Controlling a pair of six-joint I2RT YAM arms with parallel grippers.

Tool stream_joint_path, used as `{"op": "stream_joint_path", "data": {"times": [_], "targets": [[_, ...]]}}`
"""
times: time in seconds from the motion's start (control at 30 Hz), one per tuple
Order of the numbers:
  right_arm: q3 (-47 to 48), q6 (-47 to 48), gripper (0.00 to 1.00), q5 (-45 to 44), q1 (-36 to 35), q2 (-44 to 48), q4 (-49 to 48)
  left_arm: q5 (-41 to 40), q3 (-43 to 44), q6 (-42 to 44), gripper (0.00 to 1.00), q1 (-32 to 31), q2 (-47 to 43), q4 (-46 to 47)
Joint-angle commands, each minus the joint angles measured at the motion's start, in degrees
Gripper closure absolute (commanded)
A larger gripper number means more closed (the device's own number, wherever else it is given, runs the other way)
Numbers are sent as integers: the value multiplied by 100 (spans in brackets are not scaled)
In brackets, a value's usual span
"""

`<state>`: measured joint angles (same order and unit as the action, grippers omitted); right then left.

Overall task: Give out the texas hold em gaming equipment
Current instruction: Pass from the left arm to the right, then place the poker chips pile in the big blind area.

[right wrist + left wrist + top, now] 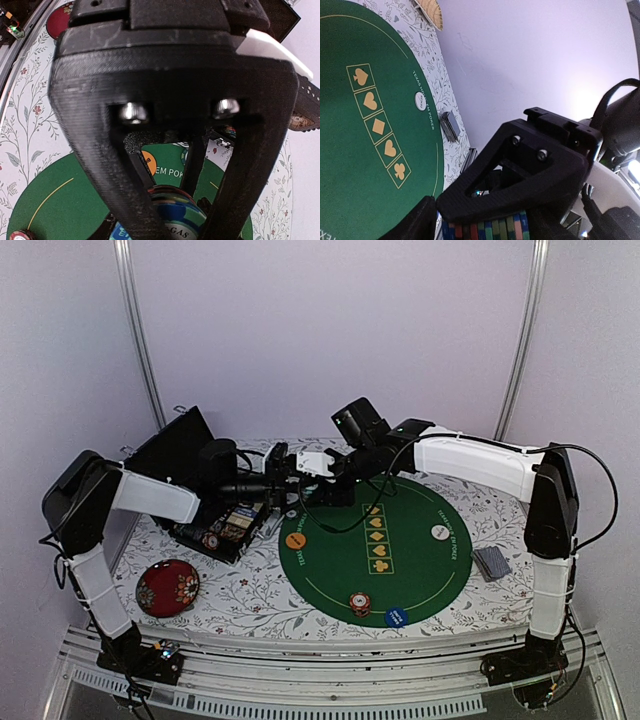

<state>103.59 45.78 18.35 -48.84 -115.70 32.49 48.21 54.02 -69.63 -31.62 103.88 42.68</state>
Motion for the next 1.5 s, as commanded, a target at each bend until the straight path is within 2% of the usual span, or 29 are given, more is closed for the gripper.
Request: {"op": "stream_joint_path", "data": {"times": [0.0,0.13,0.27,0.33,0.5,0.7,0.9,1.13,1.33,1.47], "targets": [[198,-87,98,250,-42,-53,-99,-92,87,111,37,59,50,103],[197,-99,98,226,-38,-73,-81,-92,74,147,26,87,-6,89],[197,-96,98,198,-30,-101,-83,-123,99,304,6,165,-80,-108],[197,-108,98,187,-23,-115,-93,-112,105,356,2,205,-107,-169],[180,-132,98,192,-26,-145,-83,-105,56,476,2,330,-195,-334],[104,-157,98,216,-27,-155,-44,-222,-135,673,2,763,-435,-633],[-163,-298,98,359,-91,-132,-239,-348,-188,1135,2,1322,-909,-1285],[-579,-804,98,724,-374,-463,-791,-659,-296,2004,2,1992,-1725,-2499],[-611,-1251,98,699,-595,-961,-1092,-1212,-264,2860,2,2196,-2403,-3644],[-621,-1408,98,690,-663,-1198,-1252,-1170,-310,2953,2,2283,-2571,-3784]]}}
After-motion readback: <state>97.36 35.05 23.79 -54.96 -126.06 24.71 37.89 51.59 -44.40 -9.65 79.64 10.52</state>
